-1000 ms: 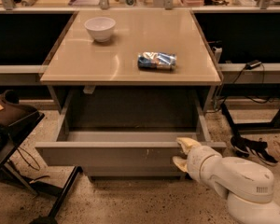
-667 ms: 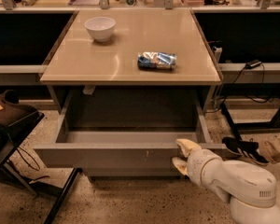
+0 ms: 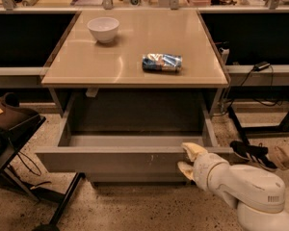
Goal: Open top drawer
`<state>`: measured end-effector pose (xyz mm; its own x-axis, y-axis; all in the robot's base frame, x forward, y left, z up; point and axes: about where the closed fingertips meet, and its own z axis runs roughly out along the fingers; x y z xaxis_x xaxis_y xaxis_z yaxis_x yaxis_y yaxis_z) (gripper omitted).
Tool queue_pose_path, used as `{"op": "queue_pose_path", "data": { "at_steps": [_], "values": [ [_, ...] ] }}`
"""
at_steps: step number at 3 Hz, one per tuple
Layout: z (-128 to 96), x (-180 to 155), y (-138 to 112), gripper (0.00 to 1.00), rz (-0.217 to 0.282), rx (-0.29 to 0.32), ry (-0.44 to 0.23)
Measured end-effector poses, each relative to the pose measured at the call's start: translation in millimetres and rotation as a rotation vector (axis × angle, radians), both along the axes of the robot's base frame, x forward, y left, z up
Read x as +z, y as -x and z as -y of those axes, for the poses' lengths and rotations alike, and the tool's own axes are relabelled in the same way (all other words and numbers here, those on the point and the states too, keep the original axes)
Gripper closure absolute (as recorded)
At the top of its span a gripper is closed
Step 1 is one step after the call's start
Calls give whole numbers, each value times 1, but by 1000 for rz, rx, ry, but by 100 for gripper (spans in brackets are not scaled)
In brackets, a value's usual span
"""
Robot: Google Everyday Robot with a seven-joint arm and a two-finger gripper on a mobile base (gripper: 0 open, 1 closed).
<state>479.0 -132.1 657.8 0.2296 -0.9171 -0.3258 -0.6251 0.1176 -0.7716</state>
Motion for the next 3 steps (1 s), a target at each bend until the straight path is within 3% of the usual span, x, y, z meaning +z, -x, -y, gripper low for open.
{"op": "queue_pose_path", "data": {
  "at_steps": [3],
  "values": [
    [-4,3,13,100,15,61,40]
  ]
}}
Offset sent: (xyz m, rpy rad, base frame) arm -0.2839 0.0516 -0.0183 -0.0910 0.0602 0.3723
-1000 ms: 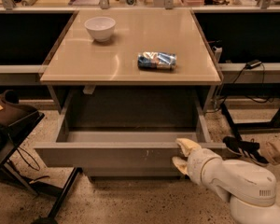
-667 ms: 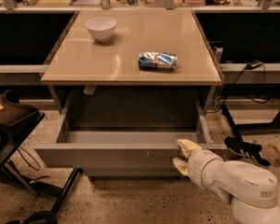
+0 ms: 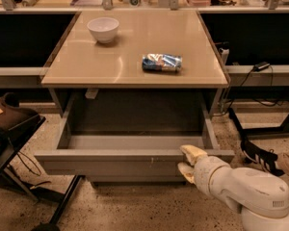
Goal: Open top drawer
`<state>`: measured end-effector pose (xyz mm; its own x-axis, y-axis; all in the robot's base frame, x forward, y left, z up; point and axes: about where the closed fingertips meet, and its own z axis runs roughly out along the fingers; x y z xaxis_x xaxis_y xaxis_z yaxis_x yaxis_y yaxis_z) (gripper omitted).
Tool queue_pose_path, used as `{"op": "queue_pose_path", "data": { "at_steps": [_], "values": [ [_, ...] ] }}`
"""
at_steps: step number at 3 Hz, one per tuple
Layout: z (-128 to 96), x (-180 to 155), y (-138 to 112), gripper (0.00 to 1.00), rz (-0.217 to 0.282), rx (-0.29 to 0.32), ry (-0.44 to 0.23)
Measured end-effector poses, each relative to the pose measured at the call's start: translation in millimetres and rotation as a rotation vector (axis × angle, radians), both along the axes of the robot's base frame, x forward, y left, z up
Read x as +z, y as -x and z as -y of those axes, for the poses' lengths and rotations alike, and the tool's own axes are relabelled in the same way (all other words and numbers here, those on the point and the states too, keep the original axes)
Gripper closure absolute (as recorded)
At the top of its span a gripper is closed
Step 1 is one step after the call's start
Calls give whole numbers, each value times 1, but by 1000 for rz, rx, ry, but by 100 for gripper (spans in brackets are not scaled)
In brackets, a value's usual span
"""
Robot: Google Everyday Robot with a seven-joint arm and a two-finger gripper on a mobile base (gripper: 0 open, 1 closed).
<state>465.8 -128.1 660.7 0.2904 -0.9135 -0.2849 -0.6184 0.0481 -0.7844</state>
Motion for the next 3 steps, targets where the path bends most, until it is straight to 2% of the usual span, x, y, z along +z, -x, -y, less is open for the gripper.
{"op": "queue_pose_path", "data": {
  "at_steps": [2,3],
  "values": [
    [-6,0,19,100,-10,16,-12],
    [-7,-1,20,100,-10,17,-11]
  ]
}}
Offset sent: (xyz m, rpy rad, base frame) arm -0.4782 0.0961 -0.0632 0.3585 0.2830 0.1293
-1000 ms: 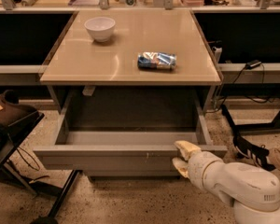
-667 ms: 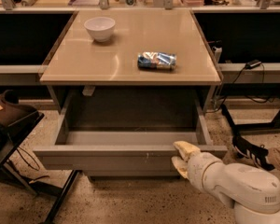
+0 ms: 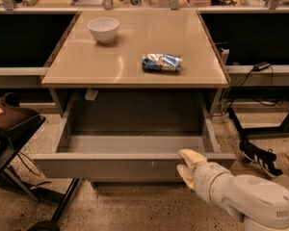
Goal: Open top drawer
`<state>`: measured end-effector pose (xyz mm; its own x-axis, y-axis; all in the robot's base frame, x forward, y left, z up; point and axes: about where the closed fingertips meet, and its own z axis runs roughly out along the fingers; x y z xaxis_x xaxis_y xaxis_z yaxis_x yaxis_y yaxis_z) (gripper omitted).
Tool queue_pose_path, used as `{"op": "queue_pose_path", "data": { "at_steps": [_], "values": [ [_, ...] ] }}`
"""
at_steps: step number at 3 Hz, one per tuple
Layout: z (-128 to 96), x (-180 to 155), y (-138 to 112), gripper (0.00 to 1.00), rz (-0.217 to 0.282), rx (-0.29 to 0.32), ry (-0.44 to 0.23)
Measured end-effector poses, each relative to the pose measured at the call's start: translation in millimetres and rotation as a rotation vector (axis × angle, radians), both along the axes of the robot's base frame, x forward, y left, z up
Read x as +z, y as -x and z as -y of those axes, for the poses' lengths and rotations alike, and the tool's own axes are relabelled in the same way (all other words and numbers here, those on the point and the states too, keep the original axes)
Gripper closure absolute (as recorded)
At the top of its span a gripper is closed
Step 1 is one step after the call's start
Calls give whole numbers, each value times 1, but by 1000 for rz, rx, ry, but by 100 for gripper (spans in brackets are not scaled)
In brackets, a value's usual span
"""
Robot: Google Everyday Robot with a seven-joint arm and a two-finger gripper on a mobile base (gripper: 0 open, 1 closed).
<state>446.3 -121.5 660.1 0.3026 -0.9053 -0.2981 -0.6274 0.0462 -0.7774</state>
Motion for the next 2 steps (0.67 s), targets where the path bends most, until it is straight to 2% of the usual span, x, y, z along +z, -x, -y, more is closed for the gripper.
{"op": "queue_pose_path", "data": {
  "at_steps": [2],
  "values": [
    [-3,-4,10,100,-10,21,17]
  ]
}}
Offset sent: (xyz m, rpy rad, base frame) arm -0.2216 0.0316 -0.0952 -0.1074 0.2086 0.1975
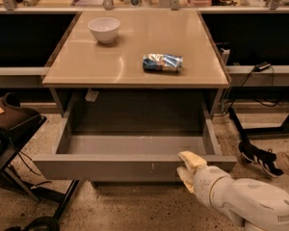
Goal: Open top drawer
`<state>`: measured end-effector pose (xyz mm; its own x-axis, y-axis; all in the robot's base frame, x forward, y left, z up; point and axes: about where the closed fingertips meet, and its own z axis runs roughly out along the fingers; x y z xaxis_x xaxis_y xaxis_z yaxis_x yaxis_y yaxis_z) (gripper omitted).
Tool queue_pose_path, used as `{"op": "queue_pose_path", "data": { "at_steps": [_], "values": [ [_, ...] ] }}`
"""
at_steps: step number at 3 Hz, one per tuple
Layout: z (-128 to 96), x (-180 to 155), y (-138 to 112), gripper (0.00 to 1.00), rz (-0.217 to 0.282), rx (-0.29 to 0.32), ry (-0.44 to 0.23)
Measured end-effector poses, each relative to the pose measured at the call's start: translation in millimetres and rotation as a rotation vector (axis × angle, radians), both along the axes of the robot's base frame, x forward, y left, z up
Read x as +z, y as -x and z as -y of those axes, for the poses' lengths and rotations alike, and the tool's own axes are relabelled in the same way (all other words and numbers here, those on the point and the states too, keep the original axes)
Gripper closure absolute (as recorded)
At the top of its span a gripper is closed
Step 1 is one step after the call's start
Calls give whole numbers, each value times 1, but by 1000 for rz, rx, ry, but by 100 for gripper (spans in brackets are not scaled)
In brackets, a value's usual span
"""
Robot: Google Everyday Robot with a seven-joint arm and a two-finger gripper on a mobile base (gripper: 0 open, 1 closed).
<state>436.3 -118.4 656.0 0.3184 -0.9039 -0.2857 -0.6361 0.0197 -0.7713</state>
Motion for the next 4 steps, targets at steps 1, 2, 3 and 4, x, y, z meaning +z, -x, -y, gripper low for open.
{"op": "queue_pose_path", "data": {
  "at_steps": [1,2,3,4],
  "values": [
    [-1,-1,3,100,-3,2,-2],
    [-1,-1,4,100,-6,3,-4],
    [-1,-1,6,100,-8,3,-7],
    [-1,-1,6,100,-8,3,-7]
  ]
}}
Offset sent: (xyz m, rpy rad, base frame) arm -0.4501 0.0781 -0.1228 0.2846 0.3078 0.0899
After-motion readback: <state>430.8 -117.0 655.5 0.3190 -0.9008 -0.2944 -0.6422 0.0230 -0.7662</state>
